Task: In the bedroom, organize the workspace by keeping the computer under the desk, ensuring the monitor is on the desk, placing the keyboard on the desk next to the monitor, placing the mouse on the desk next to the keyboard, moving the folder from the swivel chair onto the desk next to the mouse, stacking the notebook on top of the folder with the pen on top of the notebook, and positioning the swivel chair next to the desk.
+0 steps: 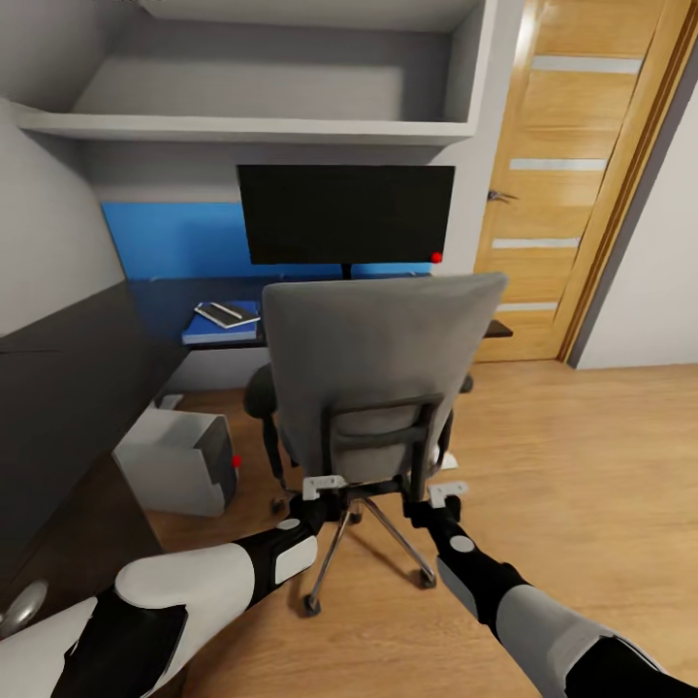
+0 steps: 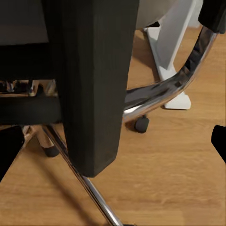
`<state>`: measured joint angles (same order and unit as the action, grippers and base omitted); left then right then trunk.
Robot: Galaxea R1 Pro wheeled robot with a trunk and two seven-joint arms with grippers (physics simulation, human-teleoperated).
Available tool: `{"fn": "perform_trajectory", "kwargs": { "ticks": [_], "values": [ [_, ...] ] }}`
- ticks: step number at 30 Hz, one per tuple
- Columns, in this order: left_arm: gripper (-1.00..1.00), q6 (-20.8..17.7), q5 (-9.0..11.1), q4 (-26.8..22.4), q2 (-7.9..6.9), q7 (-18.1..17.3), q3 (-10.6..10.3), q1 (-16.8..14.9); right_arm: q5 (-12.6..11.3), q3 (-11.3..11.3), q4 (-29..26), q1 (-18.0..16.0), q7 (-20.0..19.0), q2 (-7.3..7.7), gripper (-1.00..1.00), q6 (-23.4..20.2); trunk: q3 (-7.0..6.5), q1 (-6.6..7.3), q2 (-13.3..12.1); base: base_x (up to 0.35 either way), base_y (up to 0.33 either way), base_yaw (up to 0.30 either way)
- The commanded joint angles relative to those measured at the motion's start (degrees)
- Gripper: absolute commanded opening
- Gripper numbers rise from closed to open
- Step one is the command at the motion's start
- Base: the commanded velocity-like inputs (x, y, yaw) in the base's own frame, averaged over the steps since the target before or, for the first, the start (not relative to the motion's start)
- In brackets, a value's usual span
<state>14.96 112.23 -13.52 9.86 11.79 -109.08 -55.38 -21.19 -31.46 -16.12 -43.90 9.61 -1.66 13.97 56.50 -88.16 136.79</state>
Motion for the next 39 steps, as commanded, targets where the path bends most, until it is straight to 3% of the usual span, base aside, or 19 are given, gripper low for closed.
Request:
{"fn": "perform_trajectory", "kwargs": {
  "ticks": [1,15,34,39],
  "values": [
    [1.0,0.3,0.35,-0.15,-0.01,0.43,-0.43,-0.08,-0.43,-0.48,0.03,-0.05,0.33,0.01,1.0,0.24,0.05,0.01,0.02,0.016,0.001,0.246],
    [1.0,0.26,0.32,-0.19,0.05,0.28,-0.52,-0.08,-0.5,-0.44,0.12,-0.04,0.32,-0.01,1.0,0.61,0.05,0.01,0.02,0.046,-0.027,0.043],
    [1.0,0.26,0.44,-0.13,-0.02,0.33,-0.43,-0.08,-0.47,-0.41,0.16,-0.06,0.32,0.01,1.0,0.62,0.05,0.01,0.02,-0.311,-0.043,0.0],
    [1.0,0.11,0.52,-0.19,-0.35,0.34,-0.43,-0.08,-0.45,-0.32,1.64,-0.04,0.32,0.26,1.0,2.93,0.05,0.01,0.02,-0.333,0.0,0.0]
  ]
}}
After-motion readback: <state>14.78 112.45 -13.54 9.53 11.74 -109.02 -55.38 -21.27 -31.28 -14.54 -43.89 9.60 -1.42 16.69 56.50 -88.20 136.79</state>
